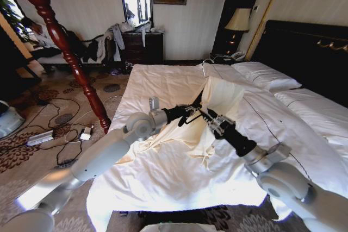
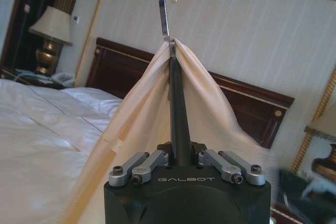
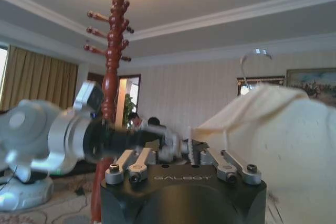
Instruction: Pick up the clothes from the bed and hang them on the clothes hanger.
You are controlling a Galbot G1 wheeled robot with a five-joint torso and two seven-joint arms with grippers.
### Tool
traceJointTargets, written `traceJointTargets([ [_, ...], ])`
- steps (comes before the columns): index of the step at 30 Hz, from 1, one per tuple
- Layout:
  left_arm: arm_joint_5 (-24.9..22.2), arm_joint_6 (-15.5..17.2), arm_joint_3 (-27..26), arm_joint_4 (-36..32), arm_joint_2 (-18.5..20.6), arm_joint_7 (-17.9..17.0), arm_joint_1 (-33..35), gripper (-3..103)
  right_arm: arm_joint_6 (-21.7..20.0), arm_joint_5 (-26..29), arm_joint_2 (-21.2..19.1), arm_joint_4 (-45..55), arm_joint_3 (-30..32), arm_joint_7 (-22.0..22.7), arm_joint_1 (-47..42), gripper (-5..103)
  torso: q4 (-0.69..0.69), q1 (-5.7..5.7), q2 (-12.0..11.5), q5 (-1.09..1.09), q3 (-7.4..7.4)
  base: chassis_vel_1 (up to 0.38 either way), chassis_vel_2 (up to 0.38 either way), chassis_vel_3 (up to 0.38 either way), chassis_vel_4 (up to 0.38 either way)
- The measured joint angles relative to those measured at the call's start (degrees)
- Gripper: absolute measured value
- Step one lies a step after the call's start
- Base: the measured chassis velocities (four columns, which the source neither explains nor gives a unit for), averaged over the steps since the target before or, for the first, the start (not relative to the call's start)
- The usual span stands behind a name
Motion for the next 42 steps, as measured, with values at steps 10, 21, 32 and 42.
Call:
traceJointTargets([
  [10, -1.1, -0.2, -3.2, -2.0, 5.2, -0.1, 0.9, 18, 6.5, -3.5, -0.8, -1.5, 3.1, -15.3, -2.3, 73, -0.02, 0.00, 0.0, -0.01, 0.00, 0.000, 0.000, 0.000, 0.000],
  [21, -1.3, -0.5, -7.9, -12.9, 19.1, 1.4, 10.0, 18, 4.9, 15.4, -1.3, -5.7, 5.5, -9.5, 5.0, 100, 0.04, 0.00, 0.0, -0.01, 0.00, 0.000, 0.000, 0.000, 0.000],
  [32, 0.3, -0.9, -9.1, -18.5, 21.4, 7.7, 12.4, 18, 6.7, 27.5, -2.0, -12.3, 7.0, -22.5, 5.9, 100, 0.00, 0.00, 0.0, 0.01, 0.00, 0.000, 0.000, 0.000, 0.000],
  [42, 5.9, -2.8, -9.1, -16.2, 22.7, 15.7, 13.9, 18, 2.5, 35.0, -6.7, -18.5, 11.6, -37.8, 5.8, 100, 0.01, 0.00, 0.0, 0.00, 0.00, 0.000, 0.000, 0.000, 0.000],
])
